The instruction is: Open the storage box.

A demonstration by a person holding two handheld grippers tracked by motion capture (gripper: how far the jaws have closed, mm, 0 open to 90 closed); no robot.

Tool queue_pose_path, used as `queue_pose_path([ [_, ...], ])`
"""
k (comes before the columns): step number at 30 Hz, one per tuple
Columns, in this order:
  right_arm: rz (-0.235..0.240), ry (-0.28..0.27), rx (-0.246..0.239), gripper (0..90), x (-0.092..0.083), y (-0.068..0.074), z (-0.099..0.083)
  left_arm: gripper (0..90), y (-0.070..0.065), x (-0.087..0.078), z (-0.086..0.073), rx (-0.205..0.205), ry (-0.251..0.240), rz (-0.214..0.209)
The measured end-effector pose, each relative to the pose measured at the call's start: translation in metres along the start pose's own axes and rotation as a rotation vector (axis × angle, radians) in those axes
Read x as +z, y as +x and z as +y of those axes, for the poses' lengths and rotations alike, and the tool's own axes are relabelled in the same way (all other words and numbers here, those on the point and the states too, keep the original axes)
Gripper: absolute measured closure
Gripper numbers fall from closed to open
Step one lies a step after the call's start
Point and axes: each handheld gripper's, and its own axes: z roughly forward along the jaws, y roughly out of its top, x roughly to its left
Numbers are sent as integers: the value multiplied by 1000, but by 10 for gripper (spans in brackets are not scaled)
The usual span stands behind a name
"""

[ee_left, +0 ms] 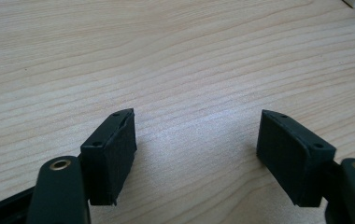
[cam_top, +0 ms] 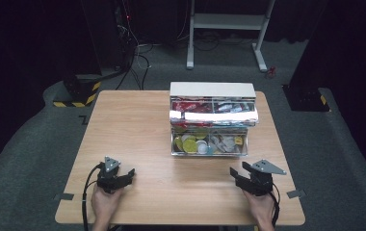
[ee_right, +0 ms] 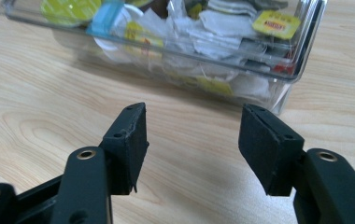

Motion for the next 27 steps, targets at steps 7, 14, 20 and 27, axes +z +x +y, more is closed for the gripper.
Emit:
queue_pose_path([
  [7,9,-19,17,413,-8,0,11,287,0,0,0,-2,-1,0],
  [14,34,-34,29,402,-16,-2,23,287,0,0,0,-4,-1,-1],
  [20,47,-45,18,368,-20,-1,36,287,0,0,0,-4,-1,-1],
  [27,49,-22,-38,397,-23,8,54,284,0,0,0,-2,-1,-2],
])
